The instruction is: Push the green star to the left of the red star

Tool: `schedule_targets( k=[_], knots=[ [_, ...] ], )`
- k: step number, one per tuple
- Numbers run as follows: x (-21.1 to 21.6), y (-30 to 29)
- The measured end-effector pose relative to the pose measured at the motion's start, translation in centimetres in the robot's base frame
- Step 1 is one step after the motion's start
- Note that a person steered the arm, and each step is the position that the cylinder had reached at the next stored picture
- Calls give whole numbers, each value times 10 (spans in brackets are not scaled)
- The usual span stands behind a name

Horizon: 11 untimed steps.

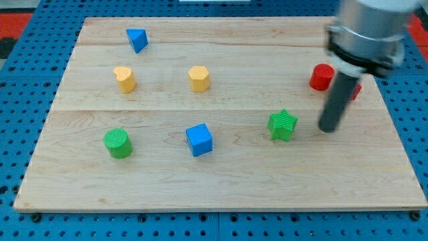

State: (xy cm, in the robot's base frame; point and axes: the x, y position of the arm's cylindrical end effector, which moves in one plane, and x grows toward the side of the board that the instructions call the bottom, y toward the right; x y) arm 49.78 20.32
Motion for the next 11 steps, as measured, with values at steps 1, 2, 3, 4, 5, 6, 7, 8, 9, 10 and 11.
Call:
schedule_targets(
  k=[1, 2, 3, 4, 5, 6, 7, 8, 9, 10, 11],
  knots=[
    [8, -44],
    [5, -101],
    [-19, -111],
    [-31, -155],
    [-4, -166],
    [-32, -202],
    [-49, -160],
    [-65, -84],
    [-70, -90],
    [-69, -141],
    [-98, -148]
  ],
)
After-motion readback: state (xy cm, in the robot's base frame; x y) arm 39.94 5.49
